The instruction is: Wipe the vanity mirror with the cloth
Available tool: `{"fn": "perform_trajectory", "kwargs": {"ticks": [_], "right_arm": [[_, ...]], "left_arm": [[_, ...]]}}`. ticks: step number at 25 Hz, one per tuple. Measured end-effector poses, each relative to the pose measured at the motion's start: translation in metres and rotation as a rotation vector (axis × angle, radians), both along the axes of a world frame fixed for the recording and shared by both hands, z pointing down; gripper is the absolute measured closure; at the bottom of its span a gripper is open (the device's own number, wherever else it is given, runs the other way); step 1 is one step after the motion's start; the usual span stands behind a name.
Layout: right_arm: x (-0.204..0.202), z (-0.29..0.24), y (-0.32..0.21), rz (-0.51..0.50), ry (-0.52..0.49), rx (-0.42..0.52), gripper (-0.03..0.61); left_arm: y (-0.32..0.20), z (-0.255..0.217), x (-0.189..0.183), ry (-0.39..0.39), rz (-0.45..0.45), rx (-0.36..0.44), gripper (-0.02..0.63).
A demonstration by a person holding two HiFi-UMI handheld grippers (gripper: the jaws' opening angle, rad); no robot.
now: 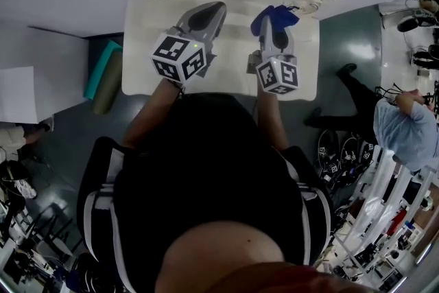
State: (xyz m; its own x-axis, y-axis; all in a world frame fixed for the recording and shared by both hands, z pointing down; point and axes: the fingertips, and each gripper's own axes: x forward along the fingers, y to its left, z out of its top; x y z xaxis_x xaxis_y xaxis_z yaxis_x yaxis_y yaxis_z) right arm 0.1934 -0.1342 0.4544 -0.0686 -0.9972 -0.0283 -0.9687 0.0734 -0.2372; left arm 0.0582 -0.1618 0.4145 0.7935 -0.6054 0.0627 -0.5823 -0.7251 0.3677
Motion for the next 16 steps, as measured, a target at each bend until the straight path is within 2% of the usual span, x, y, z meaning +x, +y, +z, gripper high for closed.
{"fn": "perform_trajectory", "kwargs": {"ticks": [16], "right_arm": [[-0.0021,0.0022,0.0032,-0.018,-0.006,-0.013,0.512]], "left_arm": [[0.0000,0.0013,0.0063,-0.006,0.010,-0.002,0.603]]}}
